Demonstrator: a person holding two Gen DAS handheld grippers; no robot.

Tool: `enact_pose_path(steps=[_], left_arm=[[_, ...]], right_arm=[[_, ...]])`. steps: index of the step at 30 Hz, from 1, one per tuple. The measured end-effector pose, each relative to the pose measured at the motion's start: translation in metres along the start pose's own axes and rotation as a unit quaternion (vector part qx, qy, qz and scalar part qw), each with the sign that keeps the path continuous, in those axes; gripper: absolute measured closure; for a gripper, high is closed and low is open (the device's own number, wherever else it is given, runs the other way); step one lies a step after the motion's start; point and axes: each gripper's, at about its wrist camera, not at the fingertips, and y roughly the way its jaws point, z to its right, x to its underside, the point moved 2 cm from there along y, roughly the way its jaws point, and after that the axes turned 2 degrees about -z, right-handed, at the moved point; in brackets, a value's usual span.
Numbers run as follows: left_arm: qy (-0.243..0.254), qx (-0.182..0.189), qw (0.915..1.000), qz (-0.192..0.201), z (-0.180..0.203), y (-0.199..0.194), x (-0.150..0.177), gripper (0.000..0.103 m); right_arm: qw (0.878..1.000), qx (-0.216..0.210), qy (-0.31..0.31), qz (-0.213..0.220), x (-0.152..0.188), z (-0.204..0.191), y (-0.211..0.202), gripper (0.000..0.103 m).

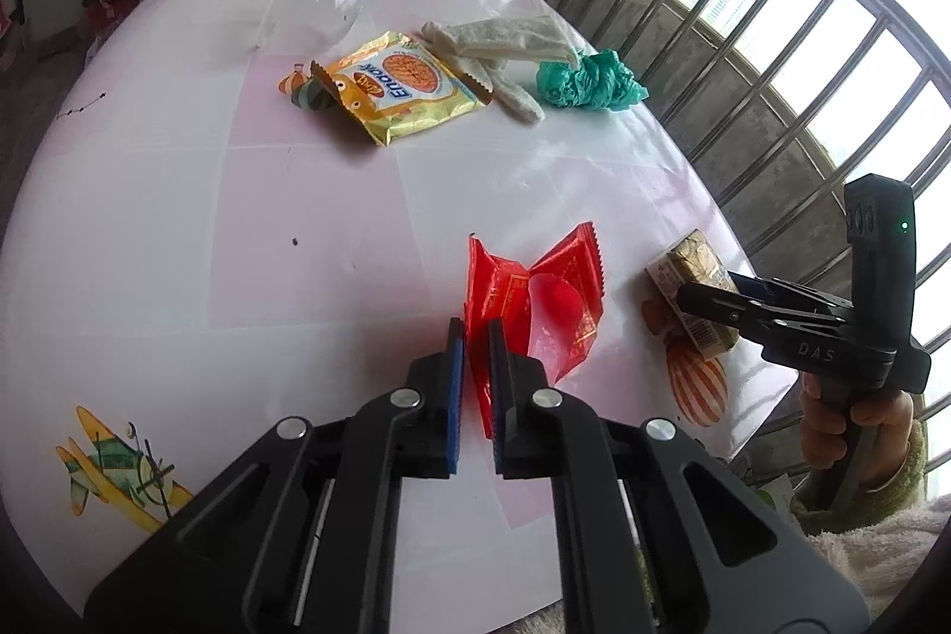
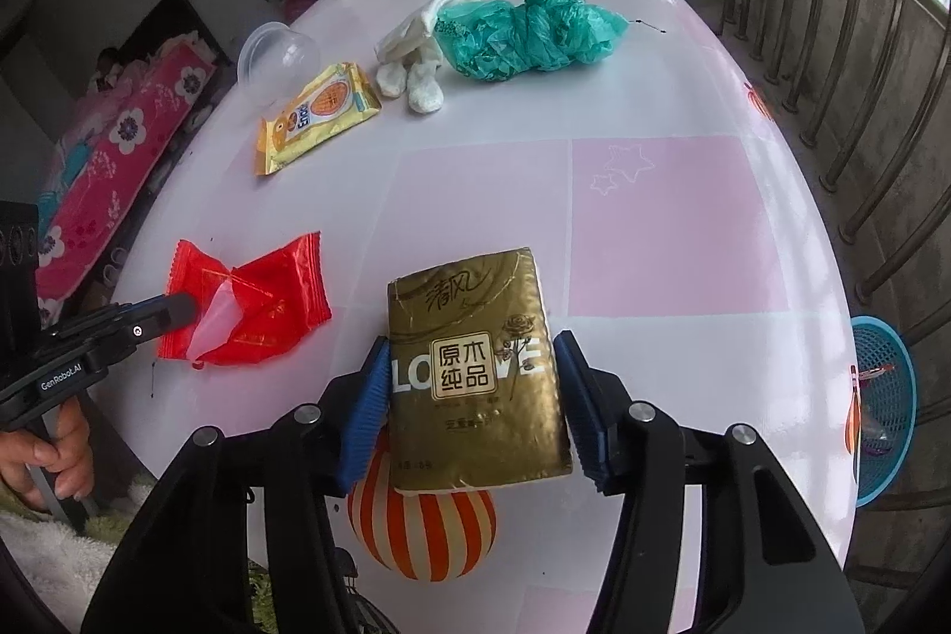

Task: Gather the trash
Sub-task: 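Grasp the red wrapper with the left tool while the right tool grasps the gold tissue pack, then carry the red wrapper and tissue pack to the blue wastebasket and release both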

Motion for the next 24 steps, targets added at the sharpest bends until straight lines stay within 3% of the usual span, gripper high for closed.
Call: enact_pose_path(steps=[10,16,19,24], left_arm=[[0.068,0.019,0.9969,0.033,0.046,-0.019,-0.027,0.098],[0.119,0.059,0.9906,0.034,0.096,-0.013,-0.053,0.098],[0.156,0.085,0.9836,0.029,0.133,-0.001,-0.067,0.098],[0.227,0.126,0.9657,0.004,0.212,0.036,-0.087,0.098]], right_arm=[[0.996,-0.015,0.062,0.061,0.006,0.034,-0.041,0.050],[0.983,0.011,0.132,0.126,0.016,0.087,-0.079,0.050],[0.964,0.045,0.199,0.168,0.029,0.134,-0.106,0.050],[0.907,0.118,0.345,0.212,0.074,0.223,-0.139,0.050]])
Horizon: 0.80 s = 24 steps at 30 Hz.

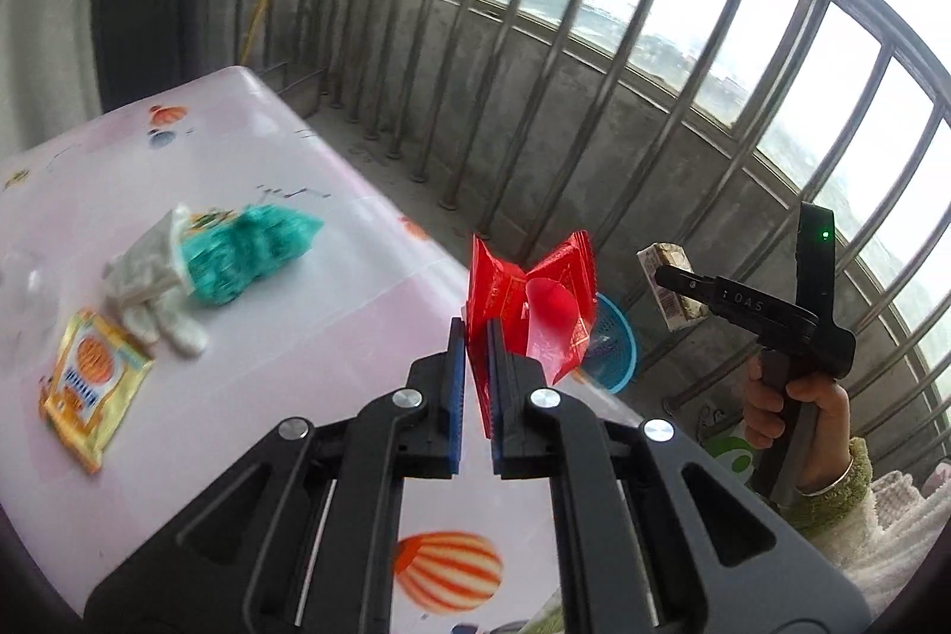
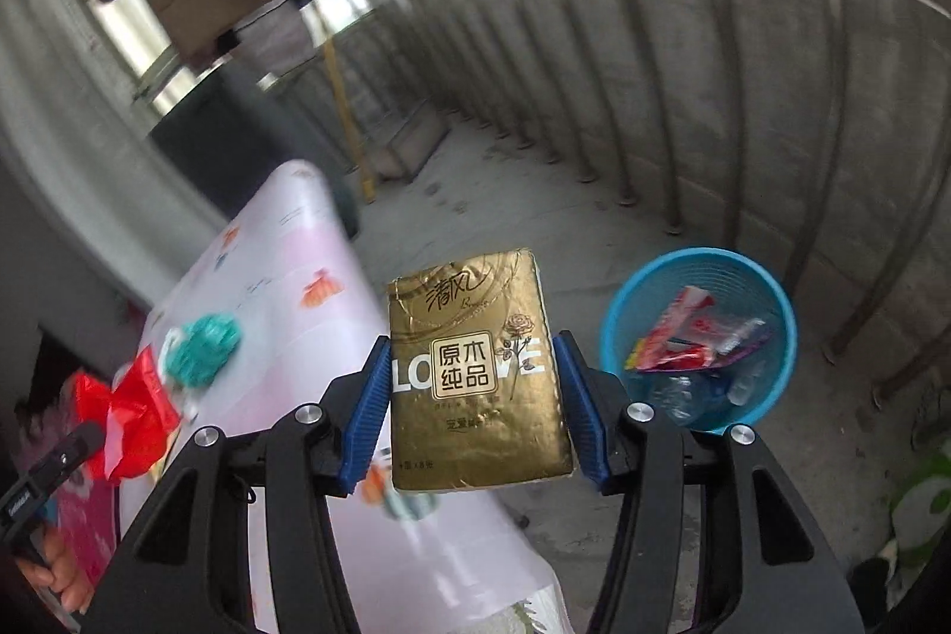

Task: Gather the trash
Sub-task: 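Carry the red wrapper and tissue pack to the blue wastebasket and release both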

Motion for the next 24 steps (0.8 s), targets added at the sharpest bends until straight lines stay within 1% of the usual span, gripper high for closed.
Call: enact_pose_path(steps=[3,4,6,8,11,14,15,17,18,19,20,21,24], left_arm=[[0.046,0.030,0.9979,-0.033,0.037,0.051,-0.027,0.098],[0.060,0.040,0.9961,-0.050,0.050,0.072,-0.034,0.098],[0.081,0.048,0.9921,-0.083,0.070,0.111,-0.044,0.098],[0.103,0.051,0.9858,-0.123,0.089,0.159,-0.050,0.098],[0.123,0.042,0.9776,-0.165,0.108,0.219,-0.050,0.098],[0.138,0.034,0.9712,-0.191,0.123,0.270,-0.053,0.098],[0.139,0.036,0.9699,-0.197,0.128,0.282,-0.054,0.098],[0.134,0.037,0.9696,-0.202,0.135,0.308,-0.058,0.098],[0.130,0.043,0.9699,-0.201,0.137,0.318,-0.060,0.095],[0.122,0.052,0.9693,-0.207,0.138,0.330,-0.061,0.084],[0.116,0.050,0.9685,-0.215,0.140,0.340,-0.060,0.077],[0.109,0.048,0.9685,-0.218,0.139,0.349,-0.062,0.069],[0.086,0.054,0.9699,-0.221,0.140,0.354,-0.064,0.068]], right_arm=[[0.995,0.043,0.093,0.018,-0.006,0.060,0.001,0.050],[0.992,0.053,0.111,0.020,-0.005,0.073,0.003,0.050],[0.986,0.071,0.151,0.015,-0.003,0.101,0.013,0.050],[0.981,0.079,0.178,0.008,0.000,0.119,0.023,0.050],[0.973,0.088,0.212,-0.006,0.004,0.143,0.041,0.050],[0.969,0.090,0.231,-0.013,-0.003,0.159,0.060,0.050],[0.967,0.088,0.237,-0.012,-0.008,0.165,0.066,0.049],[0.965,0.082,0.250,-0.011,-0.020,0.180,0.080,0.046],[0.964,0.077,0.253,-0.011,-0.024,0.188,0.087,0.043],[0.964,0.072,0.255,-0.011,-0.028,0.196,0.093,0.031],[0.962,0.074,0.262,-0.014,-0.030,0.205,0.104,0.027],[0.959,0.080,0.270,-0.016,-0.032,0.212,0.112,0.027],[0.953,0.096,0.287,-0.019,-0.028,0.223,0.121,0.027]])
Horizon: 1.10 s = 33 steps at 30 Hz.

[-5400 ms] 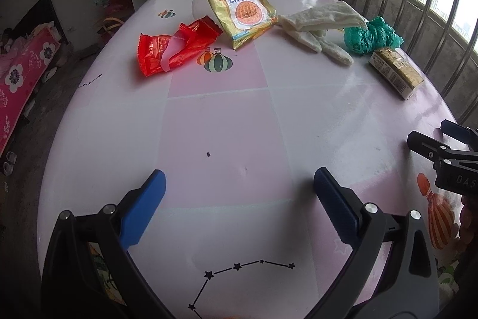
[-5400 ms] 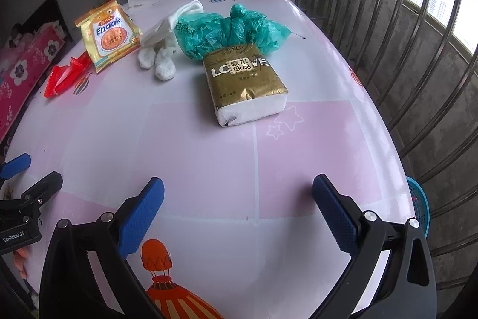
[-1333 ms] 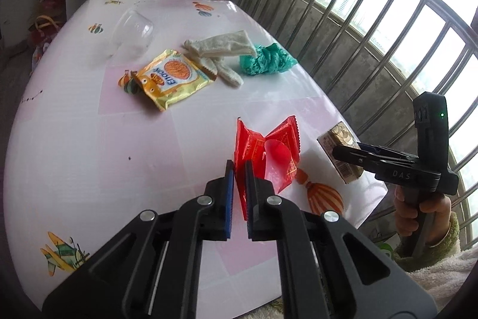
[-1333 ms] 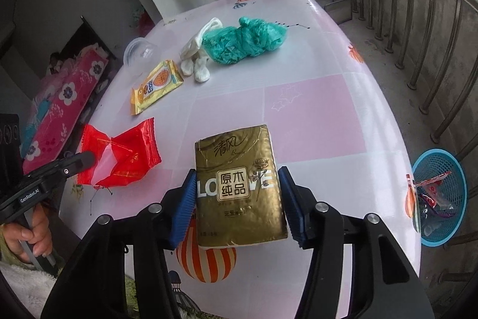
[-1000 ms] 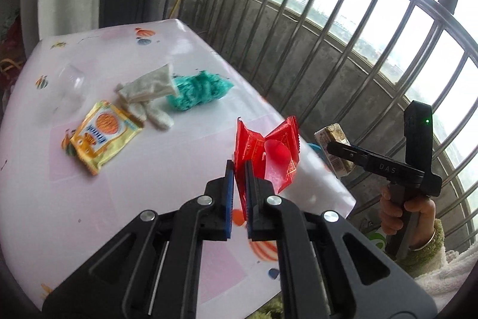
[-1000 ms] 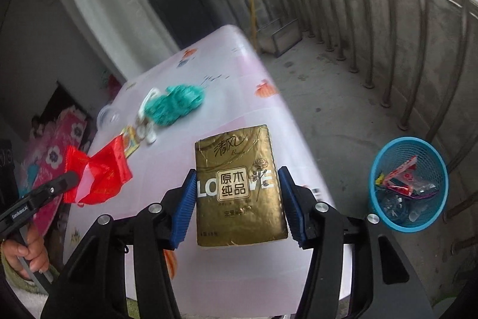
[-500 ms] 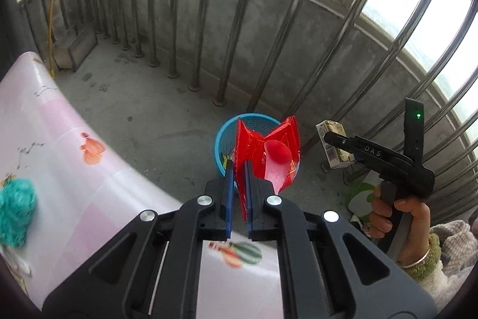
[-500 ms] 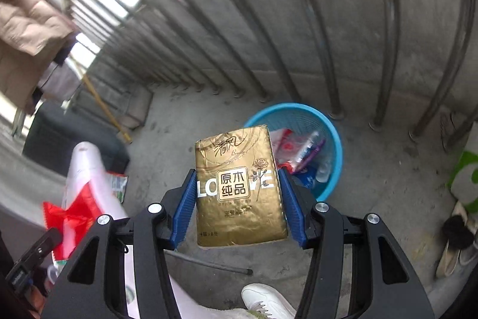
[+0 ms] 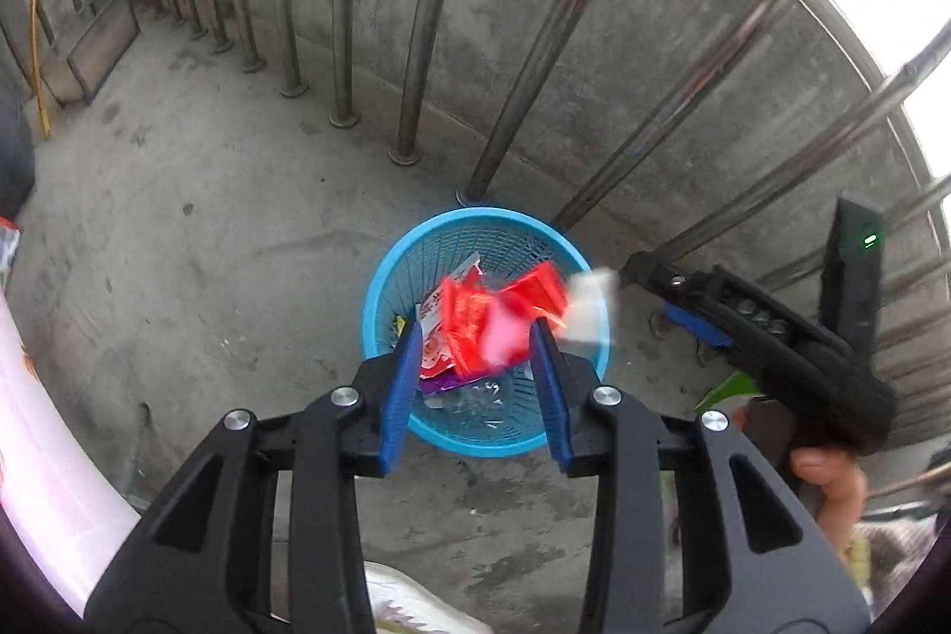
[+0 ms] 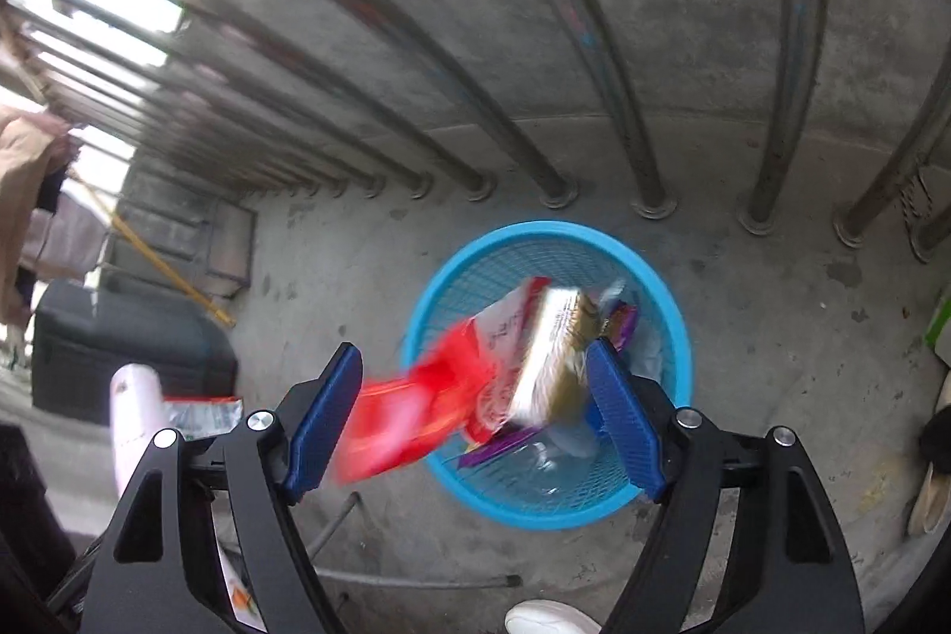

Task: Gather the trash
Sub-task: 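Carry the red wrapper and tissue pack to the blue wastebasket and release both, then move both tools back over the table toward the glove and cup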

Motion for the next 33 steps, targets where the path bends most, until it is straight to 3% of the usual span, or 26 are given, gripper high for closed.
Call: enact_pose_path(steps=[10,15,21,26,33], left_arm=[[0.002,0.010,0.9983,0.057,-0.003,-0.058,0.016,0.067],[0.002,0.003,0.9952,0.098,-0.010,-0.112,0.036,0.067],[-0.019,-0.015,0.9873,0.157,-0.035,-0.186,0.091,0.067],[-0.062,-0.057,0.9755,0.203,-0.072,-0.245,0.153,0.067],[-0.128,-0.148,0.9427,0.270,-0.129,-0.321,0.247,0.067]], right_arm=[[0.999,-0.009,-0.020,0.026,0.027,-0.007,-0.019,0.027],[0.995,-0.031,-0.075,0.049,0.038,-0.043,-0.051,0.027],[0.983,-0.073,-0.162,0.043,0.064,-0.099,-0.087,0.027],[0.965,-0.103,-0.240,0.010,0.098,-0.152,-0.100,0.027],[0.929,-0.151,-0.336,-0.037,0.160,-0.228,-0.117,0.027]])
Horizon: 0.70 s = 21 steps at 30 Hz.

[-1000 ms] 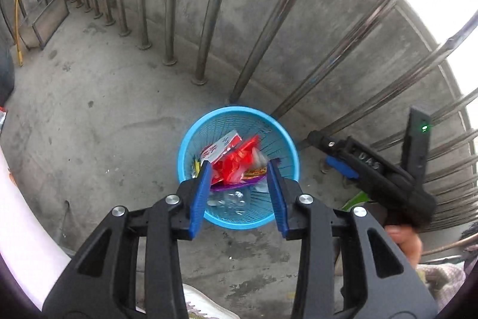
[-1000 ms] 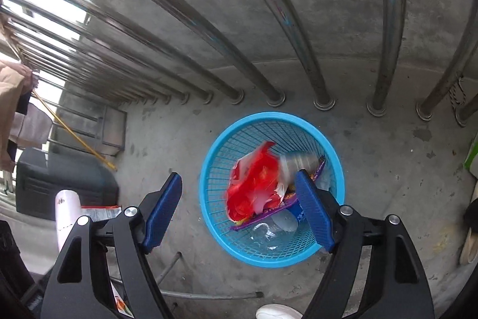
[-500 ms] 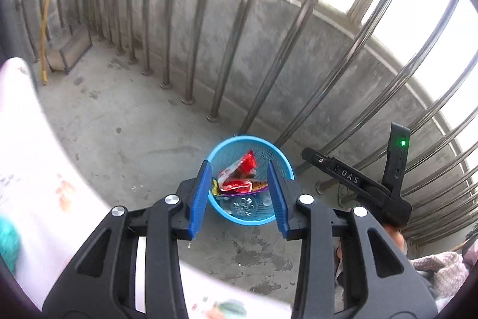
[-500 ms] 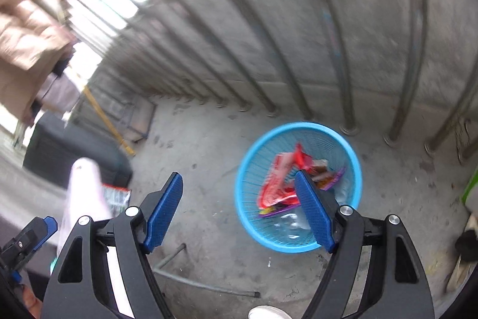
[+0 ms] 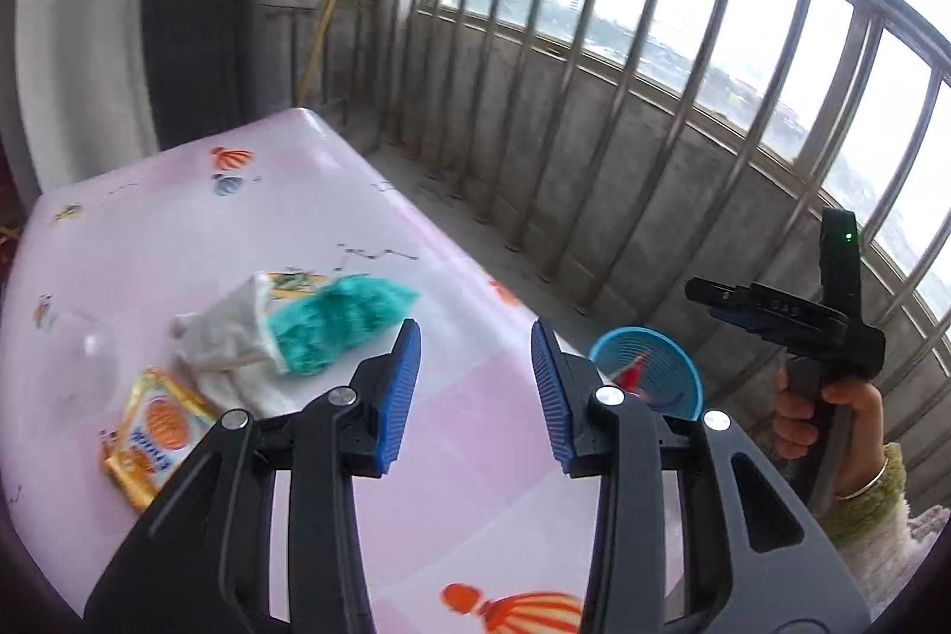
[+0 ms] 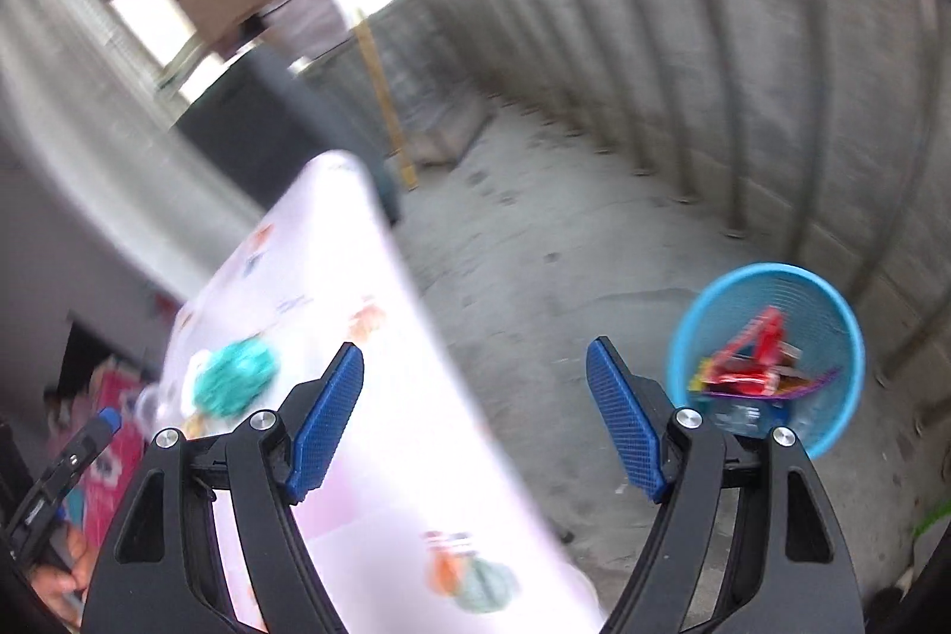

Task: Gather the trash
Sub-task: 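Move both tools back over the table toward the glove and cup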

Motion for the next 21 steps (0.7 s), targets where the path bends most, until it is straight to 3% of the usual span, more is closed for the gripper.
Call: enact_pose_path(steps=[7,14,21], left_arm=[[-0.064,-0.075,0.9939,0.048,-0.095,-0.056,0.027,0.067],[-0.110,-0.115,0.9829,0.091,-0.171,-0.083,0.029,0.067],[-0.146,-0.126,0.9787,0.069,-0.236,-0.066,0.030,0.067]], right_arm=[[0.995,-0.056,-0.076,-0.038,0.013,-0.090,0.020,0.027],[0.981,-0.116,-0.134,-0.077,0.025,-0.176,0.055,0.030],[0.968,-0.142,-0.177,-0.108,0.031,-0.238,0.091,0.036]])
